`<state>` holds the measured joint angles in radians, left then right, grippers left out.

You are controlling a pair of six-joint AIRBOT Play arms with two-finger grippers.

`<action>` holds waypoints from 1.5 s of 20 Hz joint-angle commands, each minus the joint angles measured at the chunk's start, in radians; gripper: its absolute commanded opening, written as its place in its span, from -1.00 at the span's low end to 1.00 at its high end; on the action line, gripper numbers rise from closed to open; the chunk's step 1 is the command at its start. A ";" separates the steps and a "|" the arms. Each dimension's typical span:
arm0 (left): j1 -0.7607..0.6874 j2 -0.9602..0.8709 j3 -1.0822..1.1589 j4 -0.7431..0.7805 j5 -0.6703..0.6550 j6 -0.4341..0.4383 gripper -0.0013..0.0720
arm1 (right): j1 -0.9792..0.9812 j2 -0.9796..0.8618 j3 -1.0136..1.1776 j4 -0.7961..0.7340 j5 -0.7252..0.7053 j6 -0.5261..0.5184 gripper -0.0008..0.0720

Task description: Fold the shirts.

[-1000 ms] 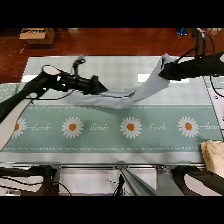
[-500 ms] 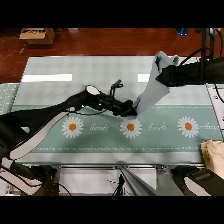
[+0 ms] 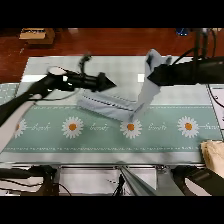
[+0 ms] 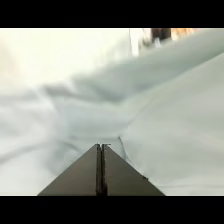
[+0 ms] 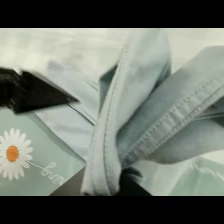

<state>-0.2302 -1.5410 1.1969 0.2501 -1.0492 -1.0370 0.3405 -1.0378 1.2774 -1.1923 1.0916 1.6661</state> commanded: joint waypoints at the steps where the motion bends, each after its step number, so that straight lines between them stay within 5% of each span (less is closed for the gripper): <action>1: 0.235 0.165 0.001 0.172 -0.068 -0.034 -0.91 | 0.148 -0.108 0.001 0.004 -0.171 0.024 -0.89; 6: 0.530 0.338 0.000 0.193 -0.262 -0.033 -0.91 | 0.335 -0.412 0.001 0.040 -0.532 0.092 -0.89; 10: 0.609 0.428 0.000 0.193 -0.385 -0.030 -0.91 | 0.415 -0.623 0.001 0.252 -0.800 0.094 -0.87; 11: 0.603 0.446 -0.001 0.193 -0.388 -0.030 -0.91 | 0.426 -0.658 0.001 0.327 -0.847 0.093 -0.49; 12: 0.595 0.457 -0.002 0.198 -0.388 -0.029 -0.91 | 0.430 -0.679 0.001 0.396 -0.880 0.093 0.18; 13: 0.584 0.460 -0.002 0.206 -0.384 -0.019 -0.91 | 0.429 -0.682 0.001 0.438 -0.891 0.087 0.47; 14: 0.571 0.457 -0.005 0.220 -0.372 -0.018 -0.91 | 0.420 -0.672 0.001 0.434 -0.895 0.079 0.49; 19: 0.554 0.440 -0.059 0.275 -0.319 -0.018 -0.91 | 0.254 -0.489 0.001 0.290 -0.696 0.039 0.49; 25: 0.554 0.433 -0.076 0.283 -0.320 -0.018 -0.91 | -0.082 -0.235 -0.053 -0.424 0.134 0.064 0.45; 27: 0.554 0.433 -0.076 0.314 -0.320 -0.019 -0.91 | -0.207 -0.187 -0.199 -0.381 0.144 0.064 0.47; 30: 0.554 0.433 -0.076 0.369 -0.321 -0.023 -0.91 | -0.313 -0.175 -0.441 0.053 -0.050 -0.012 0.60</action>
<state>0.3244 -1.1072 1.1217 0.5701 -1.3693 -1.0557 0.1425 -1.2480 1.0191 -1.3727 1.0779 1.7149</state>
